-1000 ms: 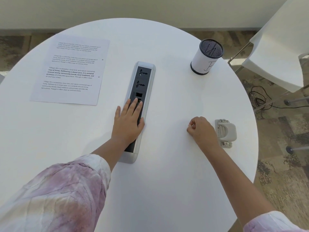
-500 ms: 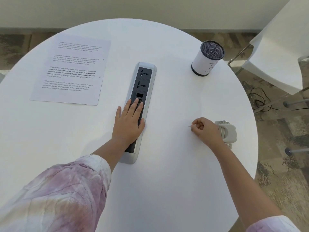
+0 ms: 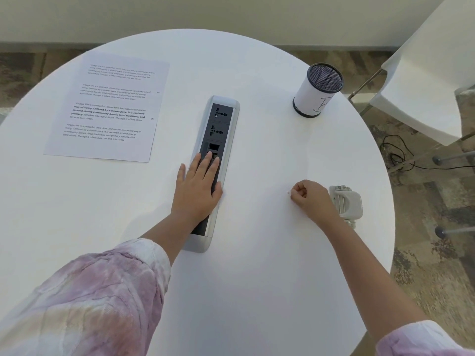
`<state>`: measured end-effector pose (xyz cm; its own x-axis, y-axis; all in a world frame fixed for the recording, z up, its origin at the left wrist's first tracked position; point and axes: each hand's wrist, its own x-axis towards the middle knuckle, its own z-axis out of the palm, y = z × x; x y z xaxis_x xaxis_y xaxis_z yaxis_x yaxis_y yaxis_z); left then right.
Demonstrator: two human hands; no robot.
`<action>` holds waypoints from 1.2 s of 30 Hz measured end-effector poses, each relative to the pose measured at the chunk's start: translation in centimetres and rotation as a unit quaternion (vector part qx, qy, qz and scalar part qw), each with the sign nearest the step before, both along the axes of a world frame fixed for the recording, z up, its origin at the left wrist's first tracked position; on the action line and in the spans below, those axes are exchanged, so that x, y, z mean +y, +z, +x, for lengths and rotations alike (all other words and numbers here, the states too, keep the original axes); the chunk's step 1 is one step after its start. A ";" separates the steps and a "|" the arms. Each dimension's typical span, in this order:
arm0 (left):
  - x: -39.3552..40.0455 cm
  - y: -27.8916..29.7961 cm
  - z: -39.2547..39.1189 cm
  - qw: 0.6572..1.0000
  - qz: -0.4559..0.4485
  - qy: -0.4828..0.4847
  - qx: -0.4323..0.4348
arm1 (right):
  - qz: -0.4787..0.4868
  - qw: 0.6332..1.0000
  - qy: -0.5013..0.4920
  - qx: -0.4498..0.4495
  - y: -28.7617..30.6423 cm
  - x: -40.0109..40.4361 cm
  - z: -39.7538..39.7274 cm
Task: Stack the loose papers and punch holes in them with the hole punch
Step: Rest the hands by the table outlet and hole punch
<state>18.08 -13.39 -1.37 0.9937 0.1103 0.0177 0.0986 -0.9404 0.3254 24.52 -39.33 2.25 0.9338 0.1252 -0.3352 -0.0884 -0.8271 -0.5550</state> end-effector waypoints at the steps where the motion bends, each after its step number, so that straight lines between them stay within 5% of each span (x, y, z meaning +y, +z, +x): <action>1: 0.0 0.0 0.0 1.000 -0.001 0.000 0.000 | 0.037 0.999 -0.025 0.026 0.2 -0.2 0.4; 5: 0.0 0.0 0.0 1.000 -0.006 -0.001 -0.002 | 0.089 0.994 -0.057 0.039 1.6 -0.6 2.6; 16: 0.0 -0.2 0.0 1.000 -0.003 0.002 -0.006 | 0.115 0.968 -0.135 -0.177 10.0 2.1 16.1; 25: 0.2 -0.2 0.1 1.000 0.000 0.000 -0.007 | 0.130 0.951 -0.231 -0.159 9.6 3.1 19.7; 36: 0.1 -0.1 0.0 1.000 -0.001 0.000 -0.009 | 0.166 0.958 -0.183 -0.142 9.7 2.2 17.9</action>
